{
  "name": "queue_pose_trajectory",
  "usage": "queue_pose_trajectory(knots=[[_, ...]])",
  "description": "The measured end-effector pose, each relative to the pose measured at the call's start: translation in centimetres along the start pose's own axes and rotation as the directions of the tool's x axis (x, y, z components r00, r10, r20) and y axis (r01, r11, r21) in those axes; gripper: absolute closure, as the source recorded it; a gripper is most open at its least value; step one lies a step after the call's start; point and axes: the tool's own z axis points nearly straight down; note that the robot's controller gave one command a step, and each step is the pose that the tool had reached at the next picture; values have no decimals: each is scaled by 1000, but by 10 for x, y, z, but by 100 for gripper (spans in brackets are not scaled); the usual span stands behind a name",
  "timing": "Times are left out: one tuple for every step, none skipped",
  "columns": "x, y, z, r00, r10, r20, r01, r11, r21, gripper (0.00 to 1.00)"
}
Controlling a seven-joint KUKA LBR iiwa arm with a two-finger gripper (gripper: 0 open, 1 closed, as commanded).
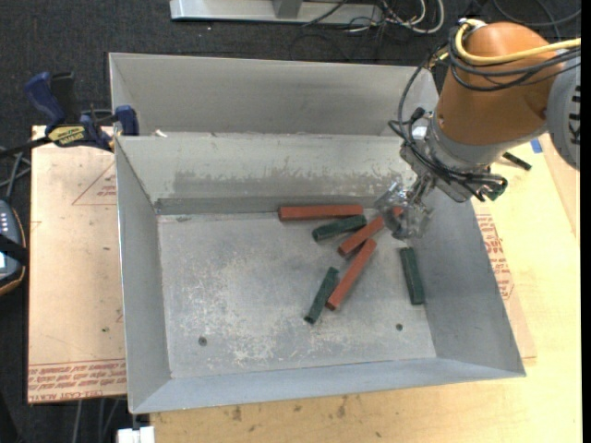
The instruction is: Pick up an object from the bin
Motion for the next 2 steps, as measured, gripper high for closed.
queue_pose_trajectory(knots=[[0, 0, 1, 1000, -1, -1, 1, 1000, -2, 0], [0, 0, 1, 1000, 0, -1, 0, 1000, -1, 0]])
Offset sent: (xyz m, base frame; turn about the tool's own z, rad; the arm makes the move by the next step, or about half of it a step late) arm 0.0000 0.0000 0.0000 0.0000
